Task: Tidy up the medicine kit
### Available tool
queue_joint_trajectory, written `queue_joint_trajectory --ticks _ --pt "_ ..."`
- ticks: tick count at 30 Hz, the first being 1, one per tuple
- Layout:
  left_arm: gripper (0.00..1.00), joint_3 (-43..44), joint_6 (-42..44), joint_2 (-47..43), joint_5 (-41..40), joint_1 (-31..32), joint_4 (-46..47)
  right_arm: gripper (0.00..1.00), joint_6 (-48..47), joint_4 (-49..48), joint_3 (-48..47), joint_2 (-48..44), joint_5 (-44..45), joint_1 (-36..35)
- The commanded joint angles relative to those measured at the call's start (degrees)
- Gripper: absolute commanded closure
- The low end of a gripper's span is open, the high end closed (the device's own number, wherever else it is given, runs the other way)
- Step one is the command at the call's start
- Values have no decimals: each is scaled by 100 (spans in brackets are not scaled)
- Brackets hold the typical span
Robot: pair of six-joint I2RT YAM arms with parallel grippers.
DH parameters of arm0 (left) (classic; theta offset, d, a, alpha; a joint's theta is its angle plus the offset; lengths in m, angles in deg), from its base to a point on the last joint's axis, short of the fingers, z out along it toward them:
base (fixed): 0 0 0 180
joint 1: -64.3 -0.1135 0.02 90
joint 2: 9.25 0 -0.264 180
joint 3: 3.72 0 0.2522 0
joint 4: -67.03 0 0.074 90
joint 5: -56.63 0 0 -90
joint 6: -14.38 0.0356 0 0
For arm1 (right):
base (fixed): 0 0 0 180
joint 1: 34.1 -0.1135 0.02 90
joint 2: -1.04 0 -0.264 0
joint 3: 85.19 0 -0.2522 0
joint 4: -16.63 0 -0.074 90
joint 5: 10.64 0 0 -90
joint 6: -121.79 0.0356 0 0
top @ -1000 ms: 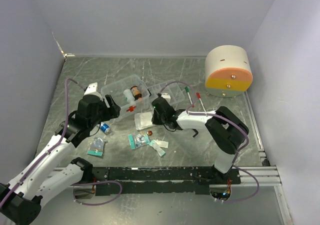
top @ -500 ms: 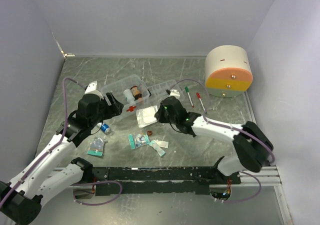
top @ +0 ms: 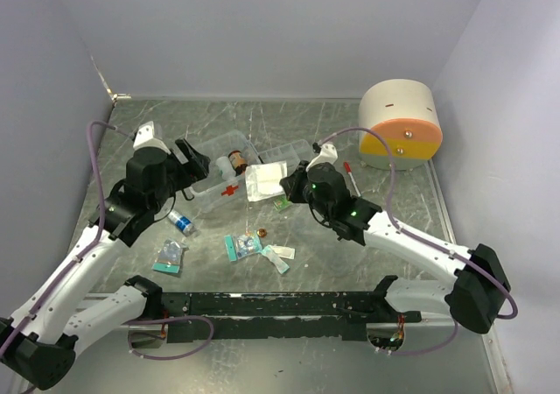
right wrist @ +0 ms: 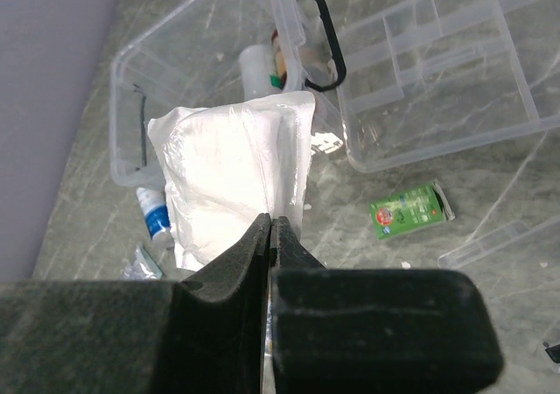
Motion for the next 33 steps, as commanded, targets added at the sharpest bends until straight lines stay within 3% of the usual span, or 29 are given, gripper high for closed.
queue_joint_trajectory --ticks 1,6,10,14,21,33 --pt "7 263 123 225 -174 -390 -307 100 -208 -66 -356 -141 184 -19" --pt "12 516 275 685 170 -961 -594 100 -285 -209 -739 134 55 -11" --pt "22 395 305 876 197 -1370 -626 100 -383 -233 -1152 555 -52 -16" --pt "27 163 374 1036 735 -1691 -376 100 -491 -222 -1683 1075 -155 -20" --pt "40 39 619 1474 1257 -1938 -197 100 -974 4 -2650 2172 -89 -108" --pt "45 64 878 1155 1061 -2034 -491 100 -1752 644 -4263 3967 481 -746"
